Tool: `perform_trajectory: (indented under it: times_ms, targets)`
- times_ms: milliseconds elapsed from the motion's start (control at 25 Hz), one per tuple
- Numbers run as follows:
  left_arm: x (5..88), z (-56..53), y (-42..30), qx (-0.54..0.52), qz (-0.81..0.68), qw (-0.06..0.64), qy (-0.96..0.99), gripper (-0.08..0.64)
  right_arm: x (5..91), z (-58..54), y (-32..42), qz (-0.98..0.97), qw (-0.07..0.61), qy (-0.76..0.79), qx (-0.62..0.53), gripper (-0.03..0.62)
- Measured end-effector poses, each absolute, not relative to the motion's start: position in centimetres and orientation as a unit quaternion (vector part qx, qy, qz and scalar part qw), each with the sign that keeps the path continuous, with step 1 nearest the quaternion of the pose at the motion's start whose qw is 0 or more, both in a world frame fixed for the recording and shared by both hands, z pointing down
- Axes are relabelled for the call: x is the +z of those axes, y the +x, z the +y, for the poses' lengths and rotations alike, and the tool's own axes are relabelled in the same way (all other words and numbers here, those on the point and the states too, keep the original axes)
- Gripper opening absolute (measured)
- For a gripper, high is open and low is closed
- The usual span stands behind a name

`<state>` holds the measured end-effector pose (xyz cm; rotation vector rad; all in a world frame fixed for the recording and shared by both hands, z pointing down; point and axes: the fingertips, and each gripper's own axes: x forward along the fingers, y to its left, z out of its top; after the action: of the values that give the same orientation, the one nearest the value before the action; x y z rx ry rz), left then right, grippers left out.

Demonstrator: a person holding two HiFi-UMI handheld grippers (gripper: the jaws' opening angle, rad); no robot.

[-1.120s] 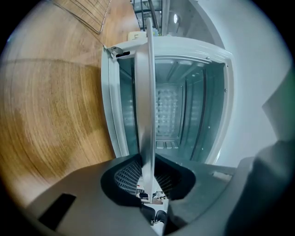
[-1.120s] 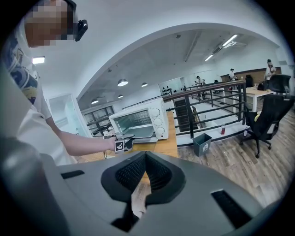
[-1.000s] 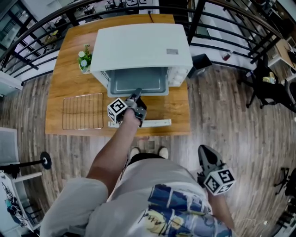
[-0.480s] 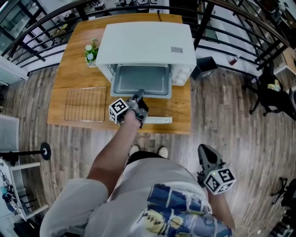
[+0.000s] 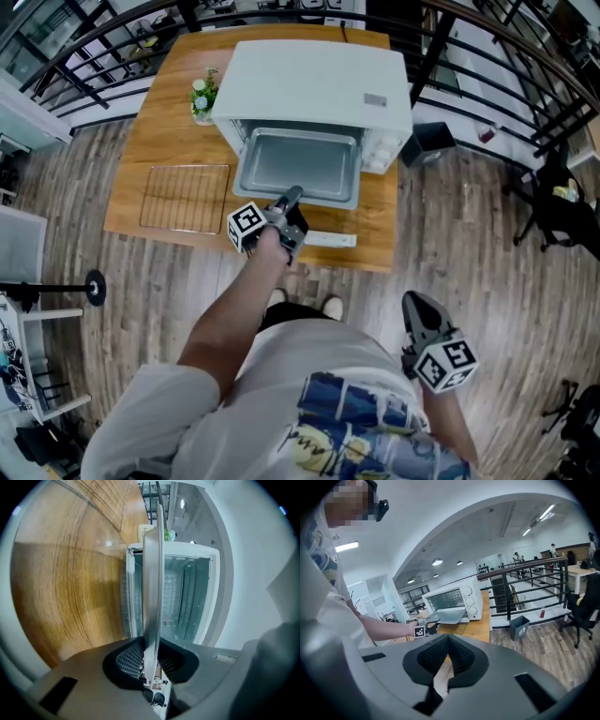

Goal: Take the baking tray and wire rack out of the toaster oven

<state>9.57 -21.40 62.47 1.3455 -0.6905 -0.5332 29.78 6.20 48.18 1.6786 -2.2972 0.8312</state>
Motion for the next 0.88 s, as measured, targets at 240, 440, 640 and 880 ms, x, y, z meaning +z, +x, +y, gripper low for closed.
perform_trajectory:
  times_ms: [240, 440, 640, 880]
  targets:
    - [62.0, -20.3, 9.4, -0.243, -0.310, 0.701, 0.594, 0.074, 48.2, 5.9, 29.6, -0.780, 0.091, 0.553, 0.278, 0.002]
    - [61.9, -19.5, 9.1, -0.245, -0.312, 0.702, 0.591, 0.075, 48.3, 5.9, 29.5, -0.785, 0.093, 0.546, 0.278, 0.002]
    - [61.5, -18.7, 9.0, -0.245, -0.312, 0.701, 0.593, 0.075, 48.2, 5.9, 29.6, -0.789, 0.094, 0.540, 0.278, 0.002]
    - [61.6, -17.8, 8.5, -0.242, -0.313, 0.698, 0.597, 0.075, 48.3, 5.7, 29.3, -0.795, 0.095, 0.531, 0.276, 0.002]
